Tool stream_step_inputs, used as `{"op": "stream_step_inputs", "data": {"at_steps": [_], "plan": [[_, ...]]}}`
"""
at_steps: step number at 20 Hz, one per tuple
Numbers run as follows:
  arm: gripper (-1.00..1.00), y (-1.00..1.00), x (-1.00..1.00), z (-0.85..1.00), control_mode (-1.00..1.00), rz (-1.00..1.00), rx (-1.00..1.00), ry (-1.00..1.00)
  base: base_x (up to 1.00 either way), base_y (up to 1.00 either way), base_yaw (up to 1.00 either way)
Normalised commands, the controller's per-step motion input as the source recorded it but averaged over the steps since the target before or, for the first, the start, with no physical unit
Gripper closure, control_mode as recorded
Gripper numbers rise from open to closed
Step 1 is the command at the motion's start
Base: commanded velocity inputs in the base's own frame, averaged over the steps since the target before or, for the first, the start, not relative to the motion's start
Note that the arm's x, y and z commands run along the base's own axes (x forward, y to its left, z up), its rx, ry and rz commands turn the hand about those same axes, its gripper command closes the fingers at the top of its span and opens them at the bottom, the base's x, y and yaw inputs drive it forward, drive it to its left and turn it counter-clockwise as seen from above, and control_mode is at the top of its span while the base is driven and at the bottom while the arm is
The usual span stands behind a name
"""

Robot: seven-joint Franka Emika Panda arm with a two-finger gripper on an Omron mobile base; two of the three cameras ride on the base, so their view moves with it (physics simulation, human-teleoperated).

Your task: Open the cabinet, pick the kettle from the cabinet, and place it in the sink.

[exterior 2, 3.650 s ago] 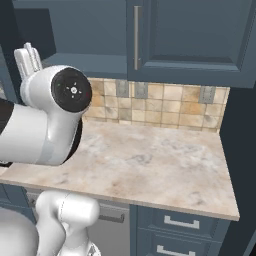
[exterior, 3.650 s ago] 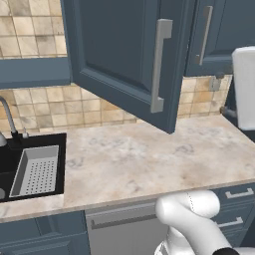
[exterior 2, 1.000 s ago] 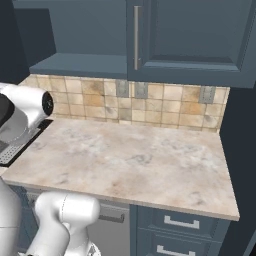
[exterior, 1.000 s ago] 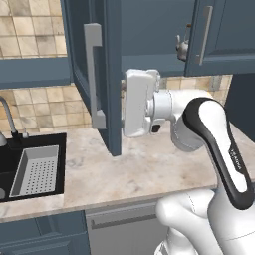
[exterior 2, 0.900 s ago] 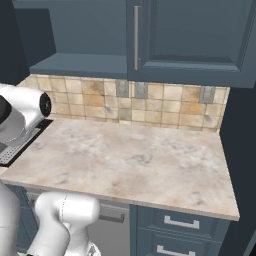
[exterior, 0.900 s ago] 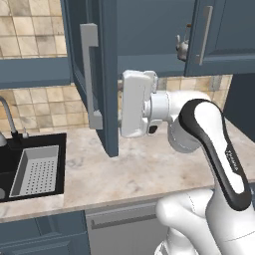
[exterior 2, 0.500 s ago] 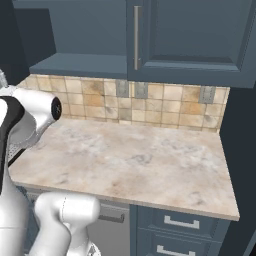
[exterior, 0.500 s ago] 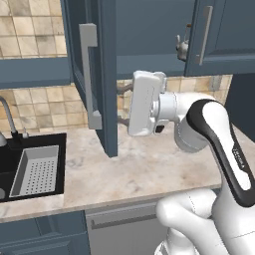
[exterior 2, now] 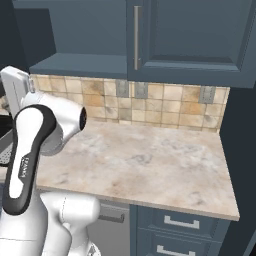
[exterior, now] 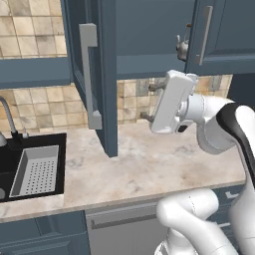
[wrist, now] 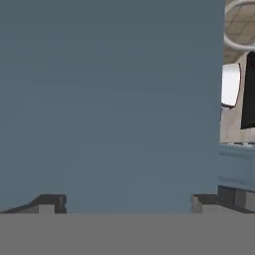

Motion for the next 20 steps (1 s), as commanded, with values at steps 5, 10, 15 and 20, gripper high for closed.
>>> {"op": "stream_step_inputs", "data": {"at_steps": [5,10,15,20], "plan": [[-1.00,-0.58,-0.15,0.11,-1.00,0.01,0.01,-0.09,0.00,0.00,0.00],[-1.00,-0.54,-0.20,0.15,-1.00,0.07,0.00,-0.09,0.00,0.00,0.00],[-1.00,-0.50,-0.26,0.17,-1.00,0.09,0.00,-0.13,0.00,0.00,0.00],[-1.00,-0.37,-0.23,0.09,-1.00,-0.01,-0.07,-0.10,0.00,0.00,0.00]]}}
